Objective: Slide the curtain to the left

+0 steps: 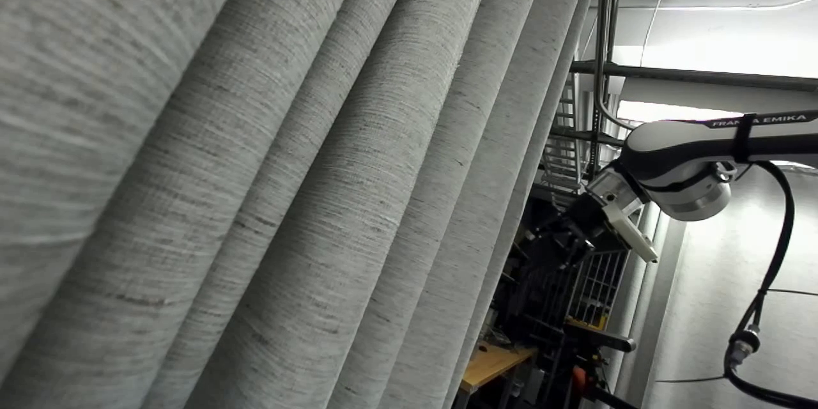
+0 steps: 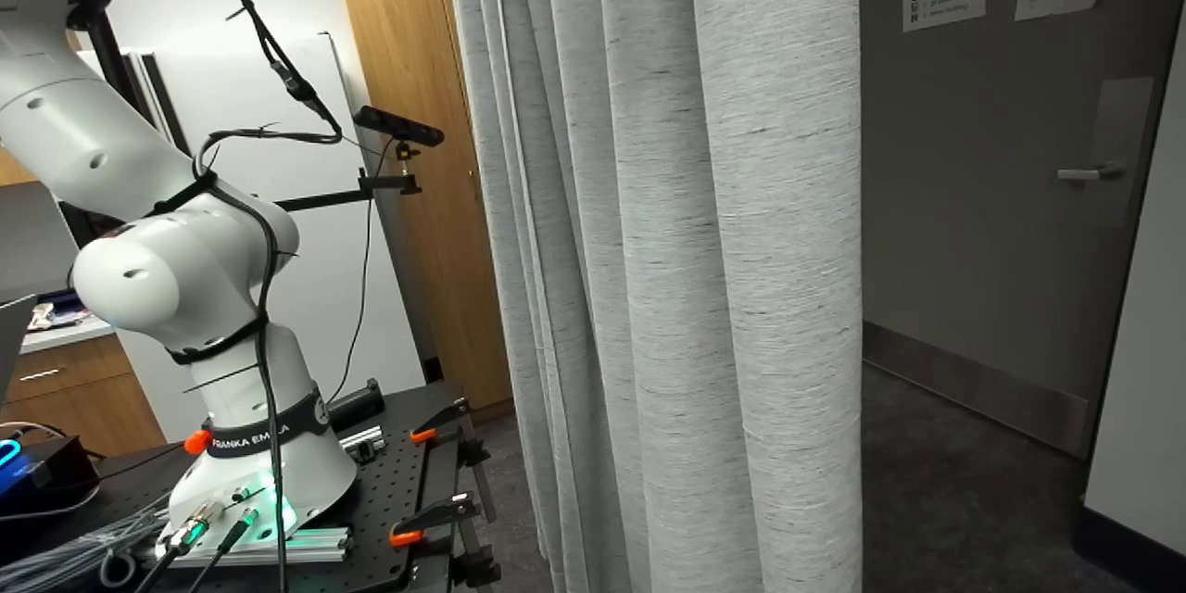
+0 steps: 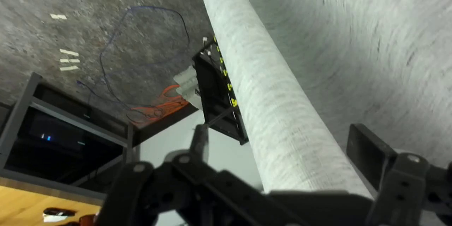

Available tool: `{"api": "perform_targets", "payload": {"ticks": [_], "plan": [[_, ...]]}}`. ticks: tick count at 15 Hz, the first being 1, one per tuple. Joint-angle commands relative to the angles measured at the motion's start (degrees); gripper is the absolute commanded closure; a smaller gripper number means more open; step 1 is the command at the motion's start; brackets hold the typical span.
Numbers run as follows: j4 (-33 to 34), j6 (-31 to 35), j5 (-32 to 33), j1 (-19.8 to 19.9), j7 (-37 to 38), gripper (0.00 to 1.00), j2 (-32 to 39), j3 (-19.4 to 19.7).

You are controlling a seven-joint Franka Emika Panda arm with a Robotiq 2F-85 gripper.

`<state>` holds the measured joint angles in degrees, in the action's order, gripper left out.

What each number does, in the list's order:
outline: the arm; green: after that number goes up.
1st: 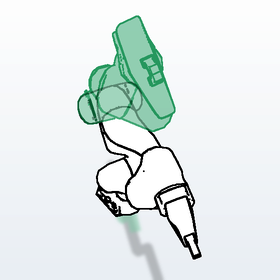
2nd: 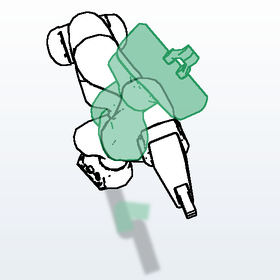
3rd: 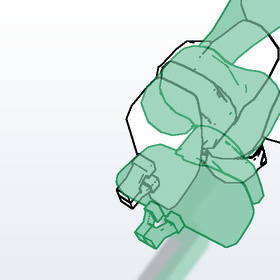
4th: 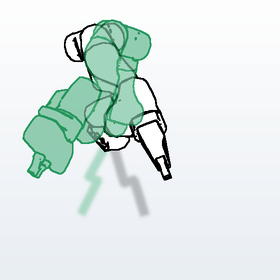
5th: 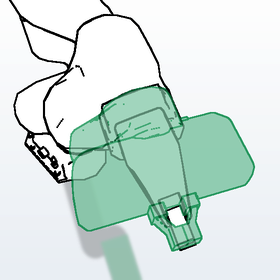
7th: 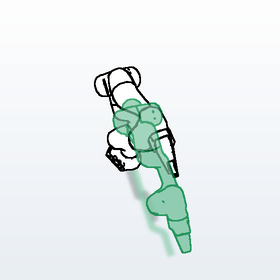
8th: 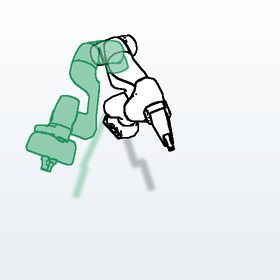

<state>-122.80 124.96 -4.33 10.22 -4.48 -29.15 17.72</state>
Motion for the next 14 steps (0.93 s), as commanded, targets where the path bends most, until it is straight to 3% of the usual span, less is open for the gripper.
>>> {"api": "perform_targets", "payload": {"ticks": [1,3,7,9,14], "plan": [[3.47,3.65,-5.87,-1.95,-2.27,0.00,2.20,1.15],[1.75,2.61,-4.34,-0.16,-0.68,0.00,1.10,-0.33],[2.75,2.60,-5.30,-0.33,-0.67,0.00,1.57,-0.25],[2.29,2.30,-5.70,-1.50,-3.88,0.00,0.90,0.21],[6.44,5.39,1.11,-2.26,-12.75,0.00,3.37,-1.56]]}}
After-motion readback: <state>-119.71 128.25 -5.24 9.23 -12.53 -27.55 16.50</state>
